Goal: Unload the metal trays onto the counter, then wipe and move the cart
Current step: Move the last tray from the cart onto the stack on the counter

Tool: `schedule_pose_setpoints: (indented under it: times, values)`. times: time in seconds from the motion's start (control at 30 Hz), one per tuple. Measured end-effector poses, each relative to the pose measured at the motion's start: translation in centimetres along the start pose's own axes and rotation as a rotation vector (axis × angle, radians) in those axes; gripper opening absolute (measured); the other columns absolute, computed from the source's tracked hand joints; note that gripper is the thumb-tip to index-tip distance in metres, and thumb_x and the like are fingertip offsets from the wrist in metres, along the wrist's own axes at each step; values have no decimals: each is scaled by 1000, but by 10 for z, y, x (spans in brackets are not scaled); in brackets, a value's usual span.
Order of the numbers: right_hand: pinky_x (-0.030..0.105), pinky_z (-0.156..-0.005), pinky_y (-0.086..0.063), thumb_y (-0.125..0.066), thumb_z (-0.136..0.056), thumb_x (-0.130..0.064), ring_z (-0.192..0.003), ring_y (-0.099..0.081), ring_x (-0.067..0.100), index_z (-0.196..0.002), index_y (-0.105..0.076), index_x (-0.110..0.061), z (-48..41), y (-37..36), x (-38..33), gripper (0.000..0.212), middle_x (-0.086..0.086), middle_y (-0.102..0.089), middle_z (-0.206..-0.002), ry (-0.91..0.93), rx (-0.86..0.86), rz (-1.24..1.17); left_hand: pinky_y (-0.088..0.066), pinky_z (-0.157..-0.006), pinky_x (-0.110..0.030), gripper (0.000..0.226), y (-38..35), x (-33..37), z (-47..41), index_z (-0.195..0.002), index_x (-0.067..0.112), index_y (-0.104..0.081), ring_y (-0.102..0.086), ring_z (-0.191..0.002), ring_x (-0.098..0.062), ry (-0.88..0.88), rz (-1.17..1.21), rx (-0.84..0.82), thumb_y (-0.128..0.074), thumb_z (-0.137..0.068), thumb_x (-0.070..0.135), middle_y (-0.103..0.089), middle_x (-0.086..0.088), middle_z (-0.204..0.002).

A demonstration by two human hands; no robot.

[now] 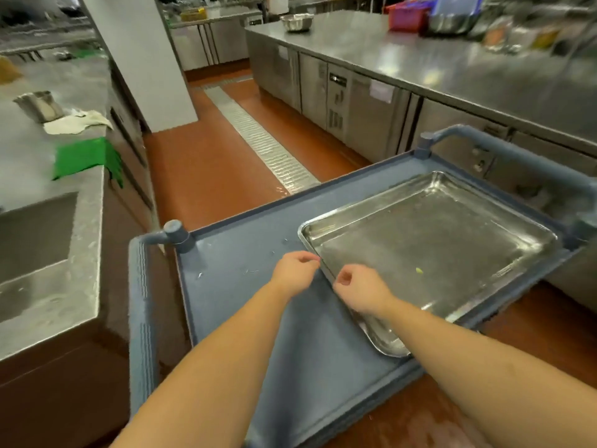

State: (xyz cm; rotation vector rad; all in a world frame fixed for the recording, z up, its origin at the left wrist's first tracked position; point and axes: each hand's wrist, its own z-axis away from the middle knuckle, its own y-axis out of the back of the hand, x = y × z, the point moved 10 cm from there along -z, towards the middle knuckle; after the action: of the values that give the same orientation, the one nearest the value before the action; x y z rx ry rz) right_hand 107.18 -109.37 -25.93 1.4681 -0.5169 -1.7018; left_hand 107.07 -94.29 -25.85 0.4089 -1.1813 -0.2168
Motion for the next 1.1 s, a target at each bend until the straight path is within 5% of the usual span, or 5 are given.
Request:
schedule_pose_setpoints:
  times: [0.1,0.2,0.33,0.77,1.1]
  values:
    - [33,-81,-48,-63,-81,-25,-101,-60,29,-101,-61,-13,20,-2,11,24,8,-63,-106,-66,66,157,-44,-64,-18,17,-9,3,0,-99,20,-71,-57,-80,-11,-31,-24,-82,-58,-90,17,-66,3,-93]
    - [34,-75,-45,-58,-85,-28,-104,-58,32,-95,-52,-16,41,-8,25,16,9,-60,-111,-159,77,304,-46,-76,-22,16,-23,11,7,-97,21,-71,-59,-89,-14,-87,-82,-155,-58,-90,17,-66,4,-95]
    - [33,-76,-44,-48,-87,-7,-104,-60,35,-104,-57,-11,63,-14,23,20,11,-61,-113,-161,97,510,-46,-76,-23,19,-32,19,24,-102,25,-69,-58,-92,-14,-160,-159,-192,-57,-89,17,-63,8,-98]
    - [30,-66,-40,-48,-79,-3,-91,-60,31,-85,-52,-17,183,13,46,16,4,-59,-96,-205,340,428,-29,-101,-33,53,-65,30,143,-137,29,-46,-39,-131,-16,-776,-982,-184,-48,-87,13,-49,10,-138]
    - [33,-74,-43,-48,-79,1,-89,-61,27,-86,-60,-18,229,-1,74,24,2,-63,-92,-341,405,385,-35,-67,-30,27,-119,10,160,-109,20,-60,-60,-96,-27,-927,-1457,-336,-50,-88,6,-63,-4,-106]
